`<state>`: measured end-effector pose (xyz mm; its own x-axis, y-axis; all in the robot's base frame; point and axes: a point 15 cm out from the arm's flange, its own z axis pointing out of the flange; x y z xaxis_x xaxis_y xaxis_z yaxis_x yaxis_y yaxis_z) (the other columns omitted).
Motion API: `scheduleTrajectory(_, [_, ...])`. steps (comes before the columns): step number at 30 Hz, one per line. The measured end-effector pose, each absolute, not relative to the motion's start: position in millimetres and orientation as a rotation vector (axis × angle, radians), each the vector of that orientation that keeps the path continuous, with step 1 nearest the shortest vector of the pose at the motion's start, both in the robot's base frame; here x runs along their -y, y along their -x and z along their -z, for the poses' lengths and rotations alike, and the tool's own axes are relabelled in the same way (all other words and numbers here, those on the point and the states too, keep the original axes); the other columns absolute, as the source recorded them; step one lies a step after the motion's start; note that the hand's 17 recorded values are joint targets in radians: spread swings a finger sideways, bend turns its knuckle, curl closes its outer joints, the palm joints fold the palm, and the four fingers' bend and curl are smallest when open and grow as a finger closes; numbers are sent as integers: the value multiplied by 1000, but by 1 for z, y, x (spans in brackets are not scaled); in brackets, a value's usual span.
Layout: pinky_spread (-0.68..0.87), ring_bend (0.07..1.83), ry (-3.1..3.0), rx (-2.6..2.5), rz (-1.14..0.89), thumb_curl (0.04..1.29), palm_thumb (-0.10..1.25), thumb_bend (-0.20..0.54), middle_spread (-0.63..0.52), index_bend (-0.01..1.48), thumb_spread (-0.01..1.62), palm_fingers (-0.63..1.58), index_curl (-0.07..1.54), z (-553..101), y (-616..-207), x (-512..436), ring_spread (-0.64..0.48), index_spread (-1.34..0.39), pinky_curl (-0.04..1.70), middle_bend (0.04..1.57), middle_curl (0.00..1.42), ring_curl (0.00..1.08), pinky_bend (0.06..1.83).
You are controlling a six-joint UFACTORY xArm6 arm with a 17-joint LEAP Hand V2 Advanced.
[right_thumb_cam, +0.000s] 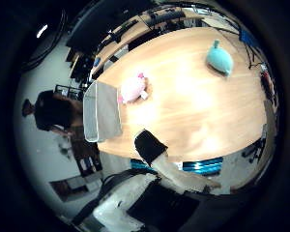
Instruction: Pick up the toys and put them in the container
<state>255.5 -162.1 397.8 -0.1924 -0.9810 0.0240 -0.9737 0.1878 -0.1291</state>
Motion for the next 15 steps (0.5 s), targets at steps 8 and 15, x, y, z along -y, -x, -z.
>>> scheduleTrajectory(8, [450,622,1942,-2381,165,274,266,-25,-91,163,1008,386,306,-393,-260,165,-52,-446,165,224,367,228,767])
scheduleTrajectory(15, [443,633,1891,-2409,220,276,279,-24,-93,169,1010,379,305,-401,-289,201,-62,-446,157,229,369,226,797])
